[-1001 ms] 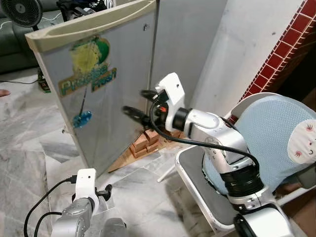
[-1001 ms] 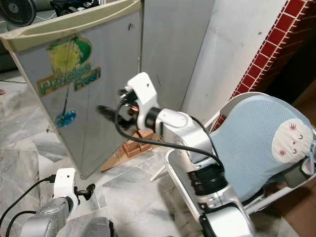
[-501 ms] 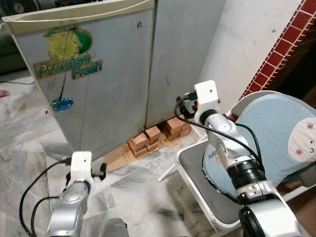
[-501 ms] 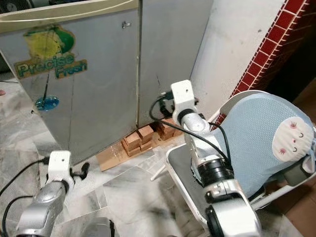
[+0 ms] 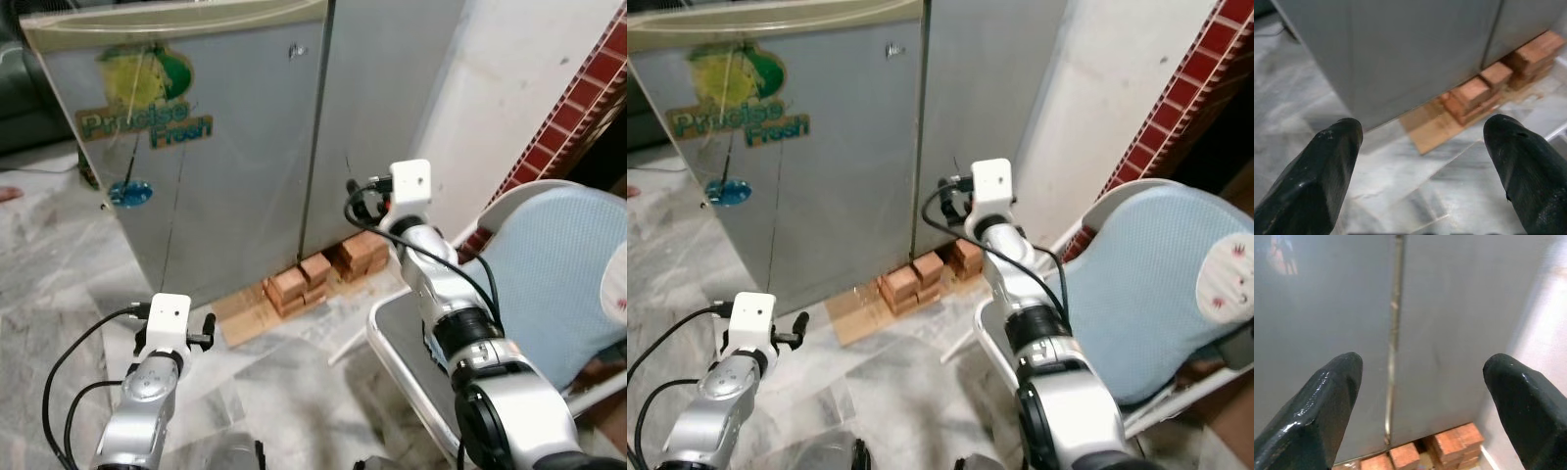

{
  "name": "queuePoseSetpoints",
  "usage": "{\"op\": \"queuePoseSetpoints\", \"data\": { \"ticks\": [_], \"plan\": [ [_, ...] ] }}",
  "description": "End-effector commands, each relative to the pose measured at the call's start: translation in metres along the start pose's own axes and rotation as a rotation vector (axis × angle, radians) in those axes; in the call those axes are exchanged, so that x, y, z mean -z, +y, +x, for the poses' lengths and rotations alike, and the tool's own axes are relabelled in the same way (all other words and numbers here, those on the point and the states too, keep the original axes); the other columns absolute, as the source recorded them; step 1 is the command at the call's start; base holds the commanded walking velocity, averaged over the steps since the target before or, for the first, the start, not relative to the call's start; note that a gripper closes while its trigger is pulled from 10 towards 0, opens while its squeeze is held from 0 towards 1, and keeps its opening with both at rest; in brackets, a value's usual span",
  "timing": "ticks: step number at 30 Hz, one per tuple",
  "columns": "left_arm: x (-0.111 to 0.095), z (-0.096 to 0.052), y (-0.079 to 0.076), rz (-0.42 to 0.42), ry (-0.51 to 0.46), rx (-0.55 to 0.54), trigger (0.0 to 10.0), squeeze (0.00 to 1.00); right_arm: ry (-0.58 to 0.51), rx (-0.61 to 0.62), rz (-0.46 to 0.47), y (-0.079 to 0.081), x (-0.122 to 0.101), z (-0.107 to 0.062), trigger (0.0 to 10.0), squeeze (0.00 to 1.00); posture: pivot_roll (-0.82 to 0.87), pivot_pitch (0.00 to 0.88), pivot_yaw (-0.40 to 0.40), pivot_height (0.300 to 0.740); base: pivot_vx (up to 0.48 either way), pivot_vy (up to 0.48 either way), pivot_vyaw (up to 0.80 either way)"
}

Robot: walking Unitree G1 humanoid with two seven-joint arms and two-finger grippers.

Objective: Restocking fridge

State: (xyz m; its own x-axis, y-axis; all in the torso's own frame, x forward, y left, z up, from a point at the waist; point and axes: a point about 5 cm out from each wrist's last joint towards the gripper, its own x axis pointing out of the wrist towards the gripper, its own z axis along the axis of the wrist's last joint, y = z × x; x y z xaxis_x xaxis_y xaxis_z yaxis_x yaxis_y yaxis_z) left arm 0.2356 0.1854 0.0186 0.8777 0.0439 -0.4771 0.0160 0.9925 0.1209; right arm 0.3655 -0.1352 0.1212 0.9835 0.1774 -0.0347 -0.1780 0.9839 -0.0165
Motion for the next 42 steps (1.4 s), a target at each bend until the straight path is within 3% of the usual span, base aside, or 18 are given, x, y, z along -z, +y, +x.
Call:
{"op": "queuePoseSetpoints", "data": {
  "ticks": [1,15,21,36,42],
  "plan": [
    [0.005,-0.001,-0.004,0.006,0.017,0.022,10.0,0.0,0.028,0.031,0.019,-0.007,0.011,-0.006,10.0,0.0,0.09,0.0,-0.059,0.74,0.0,0.48,0.0],
    [-0.002,0.006,0.015,0.004,-0.01,-0.021,10.0,0.0,0.042,0.016,0.014,-0.01,0.031,-0.029,10.0,0.0,0.08,0.0,-0.053,0.74,0.0,0.48,-0.71],
    [-0.002,0.007,0.019,-0.009,-0.013,-0.037,10.0,0.0,0.056,-0.002,0.013,-0.004,0.037,-0.036,10.0,0.0,0.08,0.0,-0.057,0.74,0.0,0.48,-0.55],
    [-0.009,0.012,0.034,-0.036,-0.042,-0.089,10.0,0.0,0.075,-0.006,0.016,-0.003,0.039,-0.041,10.0,0.0,0.07,0.0,-0.059,0.74,0.0,0.48,0.0],
    [-0.014,0.015,0.045,-0.007,-0.061,-0.12,10.0,0.0,0.085,-0.002,0.009,-0.004,0.04,-0.043,10.0,0.0,0.07,0.0,-0.061,0.74,0.0,0.48,-0.21]
  ]
}}
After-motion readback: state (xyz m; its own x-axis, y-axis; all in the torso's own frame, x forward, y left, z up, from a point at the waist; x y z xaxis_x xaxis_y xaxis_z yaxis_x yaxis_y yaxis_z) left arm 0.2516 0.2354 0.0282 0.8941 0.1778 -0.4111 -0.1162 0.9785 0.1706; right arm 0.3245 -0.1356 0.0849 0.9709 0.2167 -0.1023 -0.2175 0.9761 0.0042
